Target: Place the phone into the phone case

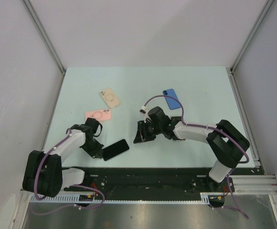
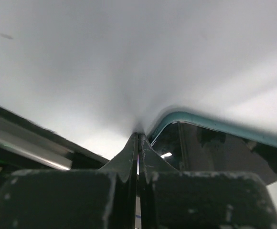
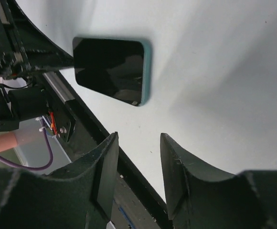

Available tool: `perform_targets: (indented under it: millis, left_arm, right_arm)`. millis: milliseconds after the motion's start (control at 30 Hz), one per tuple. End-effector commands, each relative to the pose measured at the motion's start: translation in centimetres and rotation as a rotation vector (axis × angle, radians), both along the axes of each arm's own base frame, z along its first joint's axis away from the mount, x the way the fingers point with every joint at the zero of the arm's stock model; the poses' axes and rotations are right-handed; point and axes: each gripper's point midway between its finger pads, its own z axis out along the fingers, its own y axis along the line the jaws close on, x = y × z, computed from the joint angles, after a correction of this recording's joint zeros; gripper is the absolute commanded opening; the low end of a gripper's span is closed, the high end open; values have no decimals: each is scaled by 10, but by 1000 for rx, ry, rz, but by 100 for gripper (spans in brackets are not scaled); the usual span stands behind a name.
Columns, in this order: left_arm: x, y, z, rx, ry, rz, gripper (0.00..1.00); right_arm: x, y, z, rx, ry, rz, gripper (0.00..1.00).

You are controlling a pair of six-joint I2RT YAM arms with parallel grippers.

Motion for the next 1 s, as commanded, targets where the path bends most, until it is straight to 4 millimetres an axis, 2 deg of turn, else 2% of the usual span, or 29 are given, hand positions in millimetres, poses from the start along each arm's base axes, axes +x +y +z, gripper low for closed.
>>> perform_targets:
  millis: [0,100,133,233,267,300,400,433,500,600,633,700,767,867,967]
  left_arm:
    - [24,-52,6,-138,-112,-43,0]
    - [30,-85,15,-185,-153,-141,0]
    - [30,-101,20,-195,-162,-211,0]
    - [36,-134,36,-235,-194,-393,0]
    - [39,-138,41,-237,-201,-437,0]
    - [37,-134,44,-215,-196,-500,0]
    - [52,-128,60,-157,-281,-586,0]
    - [61,-118,62,-99,-321,-584,0]
    - [73,-114,71,-87,-413,-625,0]
    - [96,-104,74,-117,-524,-647,0]
    - [107,-95,75,-130,-551,-613,0]
    - [119,-94,75,-180,-599,-628,0]
    - [129,-77,71,-145,-589,-595,0]
    - [134,-61,57,-65,-518,-618,0]
    - [129,-58,36,-58,-443,-637,0]
  right_arm:
    - [4,2,-2,-1,-20,-24,44]
    - [9,-3,-3,-20,-36,-39,43]
    - [9,-9,-5,-43,-30,-46,44]
    - [17,-27,-8,-75,-46,-94,44]
    - [21,-31,5,-55,-74,-113,44]
    - [22,-35,7,-48,-75,-131,44]
    - [24,-45,21,-23,-102,-187,45]
    - [23,-46,22,-21,-105,-198,45]
    - [22,-50,24,-18,-107,-225,45]
    - [17,-50,20,-11,-71,-258,46]
    - [14,-49,19,-9,-54,-268,45]
    - [9,-48,16,-15,-49,-263,46]
    - [9,-47,18,-13,-54,-268,45]
    - [10,-47,21,-9,-62,-280,46]
    - [9,-47,17,-22,-68,-284,46]
